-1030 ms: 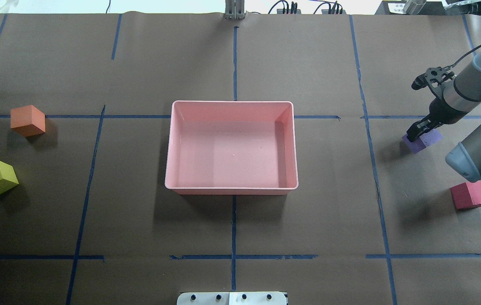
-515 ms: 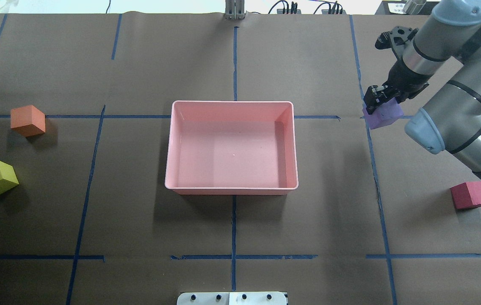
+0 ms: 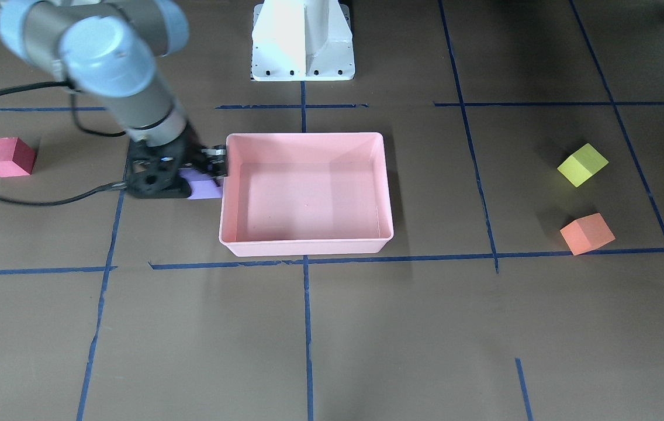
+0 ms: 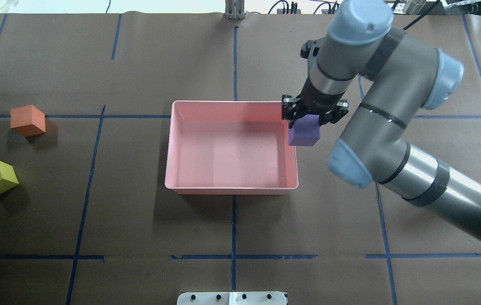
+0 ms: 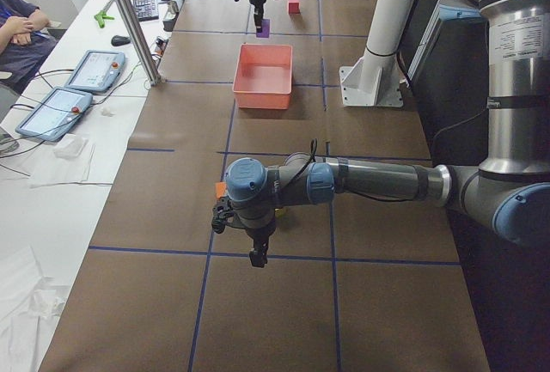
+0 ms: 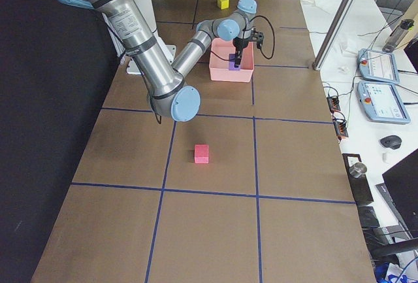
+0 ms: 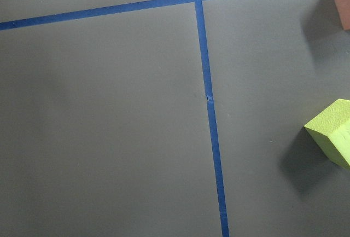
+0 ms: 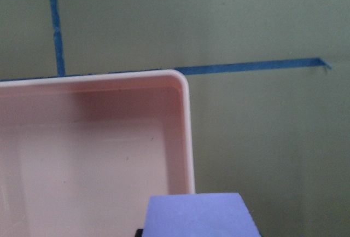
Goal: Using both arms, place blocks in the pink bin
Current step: 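Carry the purple cube with the right gripper into the pink bin and release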
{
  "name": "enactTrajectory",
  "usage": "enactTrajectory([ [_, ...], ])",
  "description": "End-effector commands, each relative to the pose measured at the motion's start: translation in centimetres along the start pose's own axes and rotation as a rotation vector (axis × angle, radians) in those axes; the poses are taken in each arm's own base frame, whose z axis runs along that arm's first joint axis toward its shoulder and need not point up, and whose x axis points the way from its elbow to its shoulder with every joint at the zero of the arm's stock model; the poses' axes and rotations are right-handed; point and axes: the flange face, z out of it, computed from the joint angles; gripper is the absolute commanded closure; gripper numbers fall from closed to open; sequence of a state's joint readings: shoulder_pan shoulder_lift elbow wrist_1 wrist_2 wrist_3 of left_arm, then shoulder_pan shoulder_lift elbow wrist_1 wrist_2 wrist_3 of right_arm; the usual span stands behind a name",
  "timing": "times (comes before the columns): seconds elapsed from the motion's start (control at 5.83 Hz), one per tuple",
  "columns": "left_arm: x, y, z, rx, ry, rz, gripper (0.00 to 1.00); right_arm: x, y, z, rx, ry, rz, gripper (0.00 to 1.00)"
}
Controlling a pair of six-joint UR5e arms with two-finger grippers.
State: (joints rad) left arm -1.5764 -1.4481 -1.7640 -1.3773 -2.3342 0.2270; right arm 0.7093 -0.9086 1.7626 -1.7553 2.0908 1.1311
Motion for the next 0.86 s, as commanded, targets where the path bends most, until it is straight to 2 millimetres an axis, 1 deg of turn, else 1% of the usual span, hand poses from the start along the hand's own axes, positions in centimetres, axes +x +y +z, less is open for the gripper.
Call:
enactTrajectory([
  [0.0, 0.2, -0.1, -0.1, 0.005, -0.001, 0.006, 0.00, -4.6, 5.6, 3.4, 0.011, 0.024, 0.049, 0.63],
  [0.17, 0.7, -0.2, -0.7, 0.016, -0.008, 0.018, 0.00, -5.1, 6.6, 4.1, 0.024, 0.030, 0.040, 0.33],
  [0.34, 0.9, -0.4, -0.5, 0.013, -0.007, 0.018, 0.00, -5.2, 7.0, 3.1, 0.029, 0.012, 0.031, 0.00],
  [0.51, 2.8, -3.6, -2.6, 0.093, -0.023, 0.106, 0.00, -4.6, 6.4, 1.7, 0.039, -0.002, 0.026, 0.00],
  [0.69, 3.7, -5.5, -2.8, 0.152, -0.035, 0.184, 0.00, -3.5, 4.3, 0.2, 0.056, -0.011, 0.039, 0.00],
])
